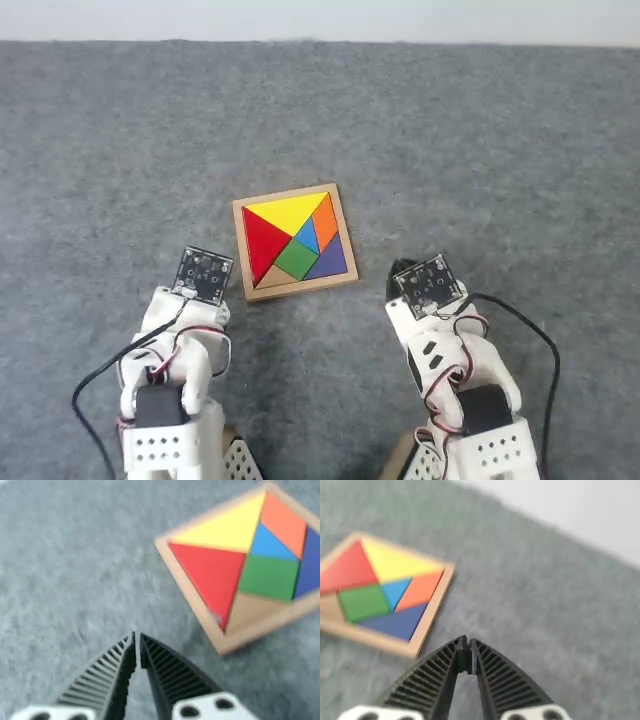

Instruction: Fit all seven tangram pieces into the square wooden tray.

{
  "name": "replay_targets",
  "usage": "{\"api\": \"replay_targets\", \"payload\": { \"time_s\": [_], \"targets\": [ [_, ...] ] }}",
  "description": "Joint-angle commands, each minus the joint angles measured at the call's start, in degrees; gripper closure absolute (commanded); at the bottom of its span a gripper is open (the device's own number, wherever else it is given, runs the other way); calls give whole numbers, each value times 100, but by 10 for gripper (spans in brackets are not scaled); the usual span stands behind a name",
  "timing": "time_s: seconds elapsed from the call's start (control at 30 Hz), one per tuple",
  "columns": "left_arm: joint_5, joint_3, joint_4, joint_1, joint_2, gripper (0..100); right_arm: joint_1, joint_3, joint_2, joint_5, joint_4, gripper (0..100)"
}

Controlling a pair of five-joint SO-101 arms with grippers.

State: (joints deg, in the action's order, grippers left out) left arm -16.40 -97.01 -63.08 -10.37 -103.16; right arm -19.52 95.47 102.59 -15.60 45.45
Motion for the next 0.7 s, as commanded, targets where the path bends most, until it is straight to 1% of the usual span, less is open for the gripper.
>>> {"api": "replay_targets", "payload": {
  "time_s": [0.0, 0.1, 0.23, 0.33, 0.47, 0.67],
  "targets": [
    [-26, 57, -484, 0, -123, 985, -391, 105, 40, 26, 409, 991],
    [-26, 57, -536, 35, -123, 985, -699, 105, 22, 26, 743, 990],
    [-26, 57, -985, 9, -123, 985, -699, 97, 57, 26, 1200, 990],
    [-26, 57, -967, 9, -123, 985, -453, 97, 57, 26, 1516, 989],
    [-26, 57, -976, 9, -123, 985, -4, 97, 57, 44, 1262, 988],
    [-26, 57, -976, 9, -123, 985, 673, 97, 4, 26, 1314, 991]
  ]
}}
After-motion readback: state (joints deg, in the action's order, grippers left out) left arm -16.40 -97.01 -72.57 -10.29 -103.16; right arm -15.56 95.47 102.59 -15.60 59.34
